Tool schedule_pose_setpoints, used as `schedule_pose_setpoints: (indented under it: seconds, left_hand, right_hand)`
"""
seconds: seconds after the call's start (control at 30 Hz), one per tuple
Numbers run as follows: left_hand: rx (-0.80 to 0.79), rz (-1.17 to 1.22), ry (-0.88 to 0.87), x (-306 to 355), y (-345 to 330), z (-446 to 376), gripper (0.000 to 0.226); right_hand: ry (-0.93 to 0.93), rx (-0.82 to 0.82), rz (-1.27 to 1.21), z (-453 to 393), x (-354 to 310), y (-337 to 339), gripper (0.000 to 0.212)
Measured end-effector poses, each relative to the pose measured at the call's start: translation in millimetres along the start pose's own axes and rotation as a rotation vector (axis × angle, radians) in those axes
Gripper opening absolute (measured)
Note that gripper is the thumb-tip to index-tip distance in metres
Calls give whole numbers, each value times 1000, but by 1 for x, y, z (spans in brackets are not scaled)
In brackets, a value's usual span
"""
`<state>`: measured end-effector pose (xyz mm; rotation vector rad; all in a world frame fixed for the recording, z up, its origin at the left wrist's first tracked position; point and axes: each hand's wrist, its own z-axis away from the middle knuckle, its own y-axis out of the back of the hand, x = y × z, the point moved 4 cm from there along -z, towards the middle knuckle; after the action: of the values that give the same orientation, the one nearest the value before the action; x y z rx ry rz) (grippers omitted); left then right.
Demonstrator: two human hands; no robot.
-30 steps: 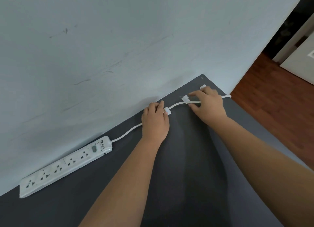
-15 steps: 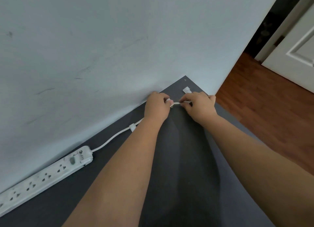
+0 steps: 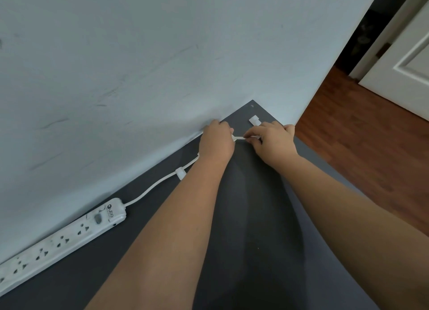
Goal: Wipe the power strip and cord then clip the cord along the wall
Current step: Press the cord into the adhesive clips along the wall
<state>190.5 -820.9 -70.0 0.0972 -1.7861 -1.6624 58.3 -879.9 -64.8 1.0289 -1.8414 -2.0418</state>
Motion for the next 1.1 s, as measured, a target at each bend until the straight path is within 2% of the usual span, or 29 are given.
schedule_pose_setpoints:
  seconds: [0.17,0.33,0.57,0.73,0.83,0.97,1.1]
  left_hand:
    - [26,51,-8,-3,0,1,22]
    - [103,108,-90,-10,-6,12,25]
    - [104,178,-100,-14,-6,17,27]
    - [57,218,19,-12,-7,9,20]
    - [-3,164,75,-11,-5,3,16]
    - [-39,156,78,-9,-2,1,15]
    - [-78,215,29,-17,-3,4,18]
  right_hand:
    - [5,17,25,-7,-4,-1,23]
    - [-17,41,21,-16,-8,-8,24]
    - [46,155,-107,-3,11,-14,19]
    - [92,175,-162,-4,13,-17,17]
    - [86,180,-167,-5,15,-19,19]
    - [58,165,-156,-7,19,-15,28]
    - [-36,182,-121,-6,47,-1,26]
